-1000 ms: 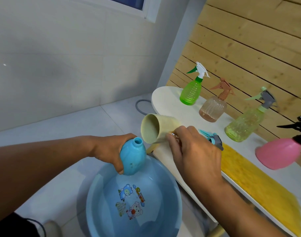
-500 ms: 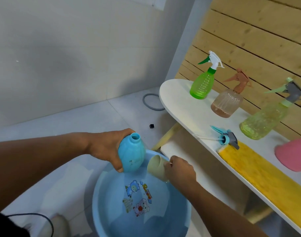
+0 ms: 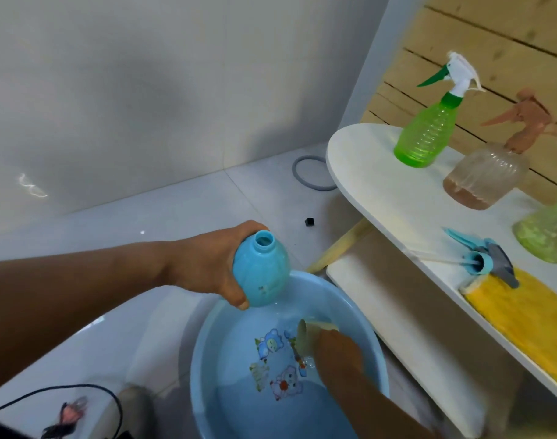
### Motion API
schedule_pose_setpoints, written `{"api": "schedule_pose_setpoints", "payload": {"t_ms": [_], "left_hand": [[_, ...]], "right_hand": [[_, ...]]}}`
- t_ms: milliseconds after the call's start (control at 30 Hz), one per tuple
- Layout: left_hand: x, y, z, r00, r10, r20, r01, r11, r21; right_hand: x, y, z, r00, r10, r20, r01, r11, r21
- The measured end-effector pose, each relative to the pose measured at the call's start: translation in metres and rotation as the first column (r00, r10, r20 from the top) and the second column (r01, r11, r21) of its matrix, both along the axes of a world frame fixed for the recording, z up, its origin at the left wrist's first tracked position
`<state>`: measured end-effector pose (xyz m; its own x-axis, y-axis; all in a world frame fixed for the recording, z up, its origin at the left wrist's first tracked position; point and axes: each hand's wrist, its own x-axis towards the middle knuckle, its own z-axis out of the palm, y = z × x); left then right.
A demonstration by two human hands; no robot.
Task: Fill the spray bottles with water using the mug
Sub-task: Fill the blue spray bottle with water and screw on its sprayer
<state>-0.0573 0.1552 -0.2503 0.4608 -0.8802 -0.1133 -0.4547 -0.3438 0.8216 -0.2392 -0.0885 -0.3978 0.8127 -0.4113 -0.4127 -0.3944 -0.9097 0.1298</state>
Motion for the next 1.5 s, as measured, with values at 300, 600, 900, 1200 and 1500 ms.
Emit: {"api": "schedule_pose_setpoints", "payload": {"t_ms": [300,600,900,1200,1500], "left_hand": [[0.005,0.008,-0.009,0.999,-0.048,-0.021,0.048,0.999,0.016],[0.009,0.013,-0.008,0.999,-0.050,0.002,0.050,0.997,0.057],[0.002,0.021,0.004,0.997,-0.062,0.035,0.055,0.986,0.159],[-0.005,0.018,0.011,0.991,-0.111,0.068,0.085,0.948,0.306],[-0.016,-0.006,0.016,0.989,-0.135,0.063,0.116,0.962,0.247]], "right_hand": [[0.014,0.031,-0.028,0.999,-0.030,0.013,0.028,0.991,0.130],[0.019,0.034,-0.011,0.887,-0.434,0.160,0.271,0.768,0.580],[0.003,0.021,0.087,0.742,-0.628,0.237,0.201,0.545,0.814],[-0.013,0.014,0.207,0.645,-0.631,0.430,0.058,0.602,0.796],[-0.019,0.026,0.260,0.558,-0.486,0.672,-0.098,0.766,0.636]]}}
